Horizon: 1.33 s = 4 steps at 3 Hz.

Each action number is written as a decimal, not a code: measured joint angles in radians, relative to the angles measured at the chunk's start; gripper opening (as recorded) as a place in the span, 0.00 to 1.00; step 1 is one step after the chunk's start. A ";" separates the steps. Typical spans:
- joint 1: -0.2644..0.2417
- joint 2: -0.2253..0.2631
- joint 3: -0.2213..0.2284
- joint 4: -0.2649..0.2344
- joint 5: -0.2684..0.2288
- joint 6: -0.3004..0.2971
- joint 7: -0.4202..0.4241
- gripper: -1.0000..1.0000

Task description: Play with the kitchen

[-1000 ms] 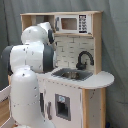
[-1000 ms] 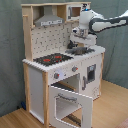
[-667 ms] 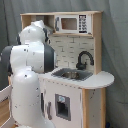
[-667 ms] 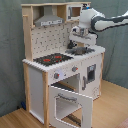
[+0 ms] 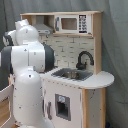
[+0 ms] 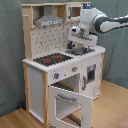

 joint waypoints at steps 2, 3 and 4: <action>0.185 -0.031 -0.001 0.049 -0.060 0.001 0.049 1.00; 0.272 -0.083 -0.001 0.069 -0.093 0.013 0.049 1.00; 0.354 -0.125 -0.002 0.089 -0.137 0.020 0.052 1.00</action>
